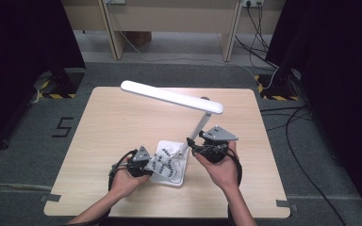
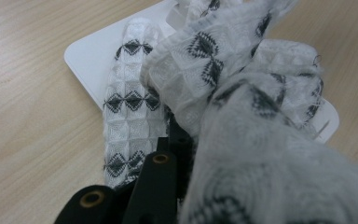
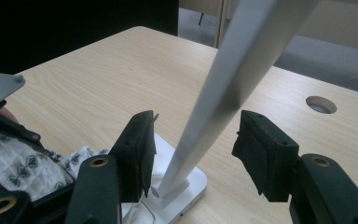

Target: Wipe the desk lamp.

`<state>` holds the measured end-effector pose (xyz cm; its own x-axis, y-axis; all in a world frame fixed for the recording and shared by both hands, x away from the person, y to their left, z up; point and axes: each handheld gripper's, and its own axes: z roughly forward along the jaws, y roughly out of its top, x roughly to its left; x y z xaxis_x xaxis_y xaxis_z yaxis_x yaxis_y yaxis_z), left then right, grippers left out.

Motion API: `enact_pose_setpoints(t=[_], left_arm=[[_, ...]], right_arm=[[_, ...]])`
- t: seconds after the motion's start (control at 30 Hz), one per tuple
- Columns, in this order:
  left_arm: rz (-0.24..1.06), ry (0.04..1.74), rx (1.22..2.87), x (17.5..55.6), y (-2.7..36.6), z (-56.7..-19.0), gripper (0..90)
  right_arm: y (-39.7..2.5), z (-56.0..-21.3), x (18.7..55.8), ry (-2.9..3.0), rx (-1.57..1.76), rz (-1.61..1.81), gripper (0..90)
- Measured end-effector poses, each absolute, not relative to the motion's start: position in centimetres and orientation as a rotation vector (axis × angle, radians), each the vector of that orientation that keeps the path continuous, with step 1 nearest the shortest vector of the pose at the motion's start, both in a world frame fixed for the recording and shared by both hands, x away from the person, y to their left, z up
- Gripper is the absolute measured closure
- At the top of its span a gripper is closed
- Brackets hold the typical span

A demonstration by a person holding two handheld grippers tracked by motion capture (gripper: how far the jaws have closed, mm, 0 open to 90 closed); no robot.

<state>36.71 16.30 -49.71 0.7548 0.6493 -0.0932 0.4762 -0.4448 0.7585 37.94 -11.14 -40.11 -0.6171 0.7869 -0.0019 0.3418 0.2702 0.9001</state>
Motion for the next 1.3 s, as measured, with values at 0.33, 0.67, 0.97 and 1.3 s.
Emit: enact_pose_setpoints(t=[0.33,0.67,0.97,1.3], left_arm=[[0.256,0.819,2.136,35.8,16.6,-49.7,82.3],[0.247,0.81,2.137,35.3,16.8,-49.7,82.3],[0.245,0.808,2.133,35.1,16.7,-49.8,82.3],[0.236,0.789,2.146,34.7,16.6,-49.7,82.4]], right_arm=[[-11.1,-39.9,38.4,2.085,1.019,1.3,46.8],[-10.6,-39.8,38.9,2.054,1.021,1.301,47.6],[-10.4,-39.9,39.3,2.029,1.047,1.286,57.1],[-10.1,-39.8,39.3,2.02,1.092,1.277,59.2]])
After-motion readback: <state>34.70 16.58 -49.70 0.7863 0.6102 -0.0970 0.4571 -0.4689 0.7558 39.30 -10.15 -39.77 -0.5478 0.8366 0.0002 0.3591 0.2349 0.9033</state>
